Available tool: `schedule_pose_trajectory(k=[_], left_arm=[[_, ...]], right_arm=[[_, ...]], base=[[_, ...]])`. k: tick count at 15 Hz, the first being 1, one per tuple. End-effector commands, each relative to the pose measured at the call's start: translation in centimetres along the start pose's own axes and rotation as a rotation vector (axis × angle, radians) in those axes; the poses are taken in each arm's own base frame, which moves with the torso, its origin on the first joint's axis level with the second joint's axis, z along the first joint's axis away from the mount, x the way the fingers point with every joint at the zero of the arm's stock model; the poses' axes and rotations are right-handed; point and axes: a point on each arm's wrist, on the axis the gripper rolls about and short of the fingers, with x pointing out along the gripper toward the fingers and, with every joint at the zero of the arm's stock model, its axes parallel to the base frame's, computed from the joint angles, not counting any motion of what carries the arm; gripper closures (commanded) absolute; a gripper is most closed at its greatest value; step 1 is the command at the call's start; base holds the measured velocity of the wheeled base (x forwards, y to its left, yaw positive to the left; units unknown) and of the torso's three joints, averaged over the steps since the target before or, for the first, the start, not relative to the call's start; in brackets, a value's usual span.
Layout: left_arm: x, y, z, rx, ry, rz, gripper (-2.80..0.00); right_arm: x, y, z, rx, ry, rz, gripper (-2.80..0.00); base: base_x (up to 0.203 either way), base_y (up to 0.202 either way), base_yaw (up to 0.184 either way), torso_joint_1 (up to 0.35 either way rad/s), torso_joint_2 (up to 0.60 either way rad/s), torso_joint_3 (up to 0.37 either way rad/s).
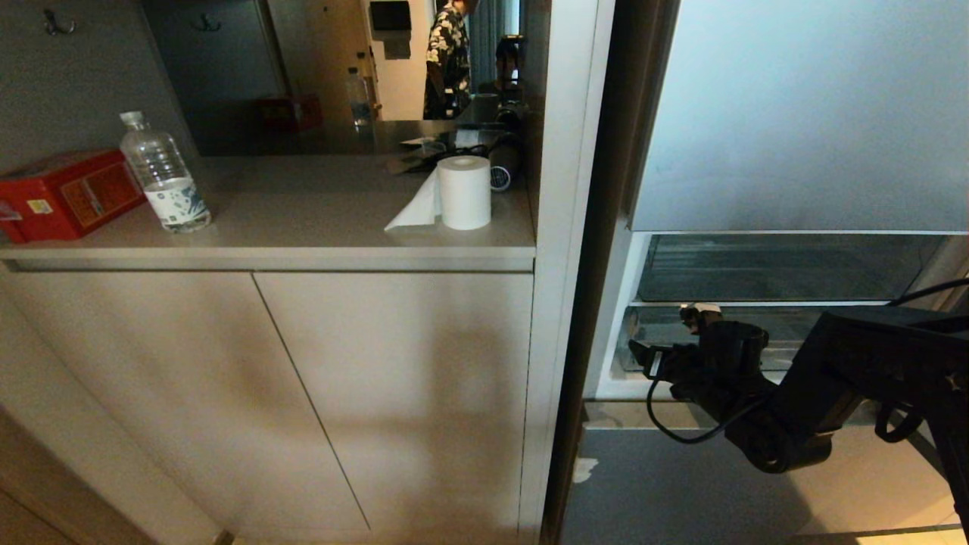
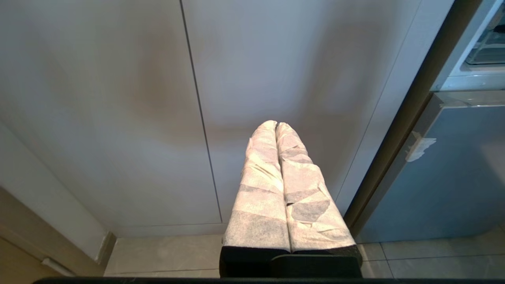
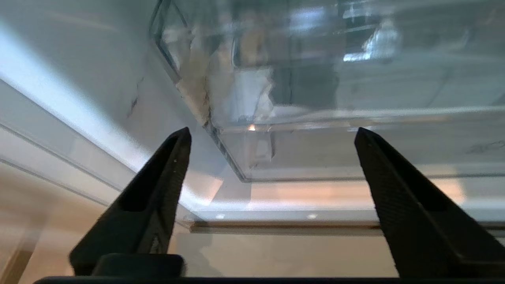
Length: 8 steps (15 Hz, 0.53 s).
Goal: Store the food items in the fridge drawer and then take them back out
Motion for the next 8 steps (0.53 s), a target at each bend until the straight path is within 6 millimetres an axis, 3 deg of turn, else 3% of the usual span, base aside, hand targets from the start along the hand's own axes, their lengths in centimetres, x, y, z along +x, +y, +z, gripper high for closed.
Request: schedule_pose_trajectory(k=[1, 8], left_arm=[[-0.02, 0.0, -0.01, 0.0, -0.002, 0.0, 0.0], [-0.02, 0.0, -0.01, 0.0, -0.002, 0.0, 0.0]], right_arm=[[0.05, 0.04, 0.27, 0.003, -0.019, 0.003, -2.8], [0.91, 1.02, 0.11, -0.001, -0.036, 0.025, -2.8]], base=[[0.0, 0.0, 0.0, 0.0, 0.0, 0.0], [0.0, 0.0, 0.0, 0.0, 0.0, 0.0]])
